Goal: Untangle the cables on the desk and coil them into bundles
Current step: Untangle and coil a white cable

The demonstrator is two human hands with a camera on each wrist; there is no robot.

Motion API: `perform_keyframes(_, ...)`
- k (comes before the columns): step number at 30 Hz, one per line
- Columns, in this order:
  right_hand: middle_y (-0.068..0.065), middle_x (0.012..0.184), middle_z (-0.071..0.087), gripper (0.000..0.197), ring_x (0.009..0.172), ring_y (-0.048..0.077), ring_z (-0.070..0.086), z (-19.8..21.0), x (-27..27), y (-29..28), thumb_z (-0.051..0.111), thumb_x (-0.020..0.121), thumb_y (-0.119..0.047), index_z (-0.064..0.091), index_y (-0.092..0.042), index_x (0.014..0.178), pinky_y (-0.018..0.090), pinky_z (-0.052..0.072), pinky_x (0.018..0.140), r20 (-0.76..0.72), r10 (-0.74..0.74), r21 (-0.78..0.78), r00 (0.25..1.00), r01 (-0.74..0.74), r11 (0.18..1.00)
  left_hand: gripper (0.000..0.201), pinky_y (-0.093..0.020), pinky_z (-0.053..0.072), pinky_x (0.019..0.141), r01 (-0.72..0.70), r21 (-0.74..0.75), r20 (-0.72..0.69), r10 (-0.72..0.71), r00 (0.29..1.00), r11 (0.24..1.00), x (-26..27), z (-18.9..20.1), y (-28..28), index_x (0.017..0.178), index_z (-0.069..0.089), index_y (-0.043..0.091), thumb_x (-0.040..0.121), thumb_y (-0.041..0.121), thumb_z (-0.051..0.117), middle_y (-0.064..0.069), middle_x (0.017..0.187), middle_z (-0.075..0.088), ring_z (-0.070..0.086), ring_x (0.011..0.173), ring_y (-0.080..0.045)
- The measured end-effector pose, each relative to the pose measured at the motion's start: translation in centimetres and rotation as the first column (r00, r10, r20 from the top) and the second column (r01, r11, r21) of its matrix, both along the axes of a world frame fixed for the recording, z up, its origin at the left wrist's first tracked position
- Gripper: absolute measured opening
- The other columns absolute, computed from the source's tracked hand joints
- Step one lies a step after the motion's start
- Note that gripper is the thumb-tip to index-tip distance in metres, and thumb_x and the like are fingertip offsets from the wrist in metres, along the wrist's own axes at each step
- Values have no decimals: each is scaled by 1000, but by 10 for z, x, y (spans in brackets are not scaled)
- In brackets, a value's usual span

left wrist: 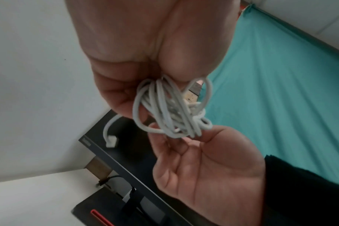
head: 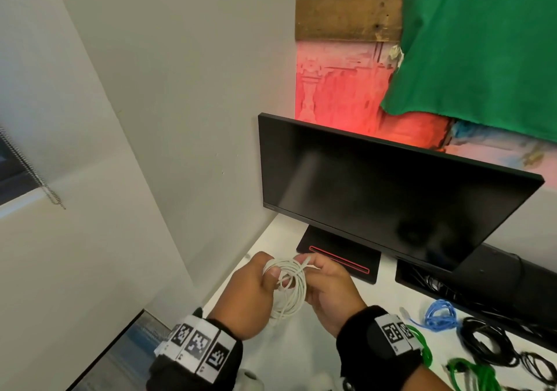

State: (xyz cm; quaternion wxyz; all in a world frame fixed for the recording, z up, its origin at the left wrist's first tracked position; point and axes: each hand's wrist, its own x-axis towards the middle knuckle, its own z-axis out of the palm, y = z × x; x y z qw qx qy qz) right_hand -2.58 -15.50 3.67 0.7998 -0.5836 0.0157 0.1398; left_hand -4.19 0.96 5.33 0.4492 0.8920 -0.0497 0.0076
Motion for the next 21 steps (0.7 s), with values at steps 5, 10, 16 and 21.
perform_keyframes(5, -2, 92, 73, 21, 88, 19, 70, 4, 0, -12, 62, 91, -11, 70, -30, 95, 26, 52, 69, 132, -181, -334, 975, 215, 918, 17, -33, 49, 82, -178, 130, 3, 179, 984, 975, 6, -5, 5, 107, 54, 26, 101, 35, 41, 2, 96, 65, 62, 92, -19)
perform_keyframes(10, -8, 73, 69, 16, 66, 9, 64, 23, -23, 3, 59, 88, -25, 74, -32, 87, 17, 48, 61, 364, 238, -578, 901, 18, 816, 22, -36, 50, 76, -232, 170, -9, 237, 972, 958, 7, -5, 0, 108, 53, 22, 100, 39, 40, -2, 91, 64, 61, 85, -24)
perform_keyframes(16, -4, 101, 71, 21, 83, 7, 59, 10, -17, 3, 51, 98, -23, 66, -25, 112, 7, 39, 65, 379, 358, -846, 854, 162, 508, 10, -34, 56, 62, -210, -282, -220, 150, 964, 936, 7, -4, -5, 96, 60, 13, 89, 7, 63, -4, 75, 72, 68, 64, -16)
perform_keyframes(21, -5, 112, 67, 35, 95, 8, 58, 8, -17, -4, 49, 100, -26, 60, -37, 131, 12, 45, 81, 395, 483, -872, 781, 154, 464, 23, -30, 52, 53, -279, -539, -380, 66, 923, 795, 6, -6, 0, 100, 53, 2, 82, -10, 60, -13, 70, 71, 66, 60, -25)
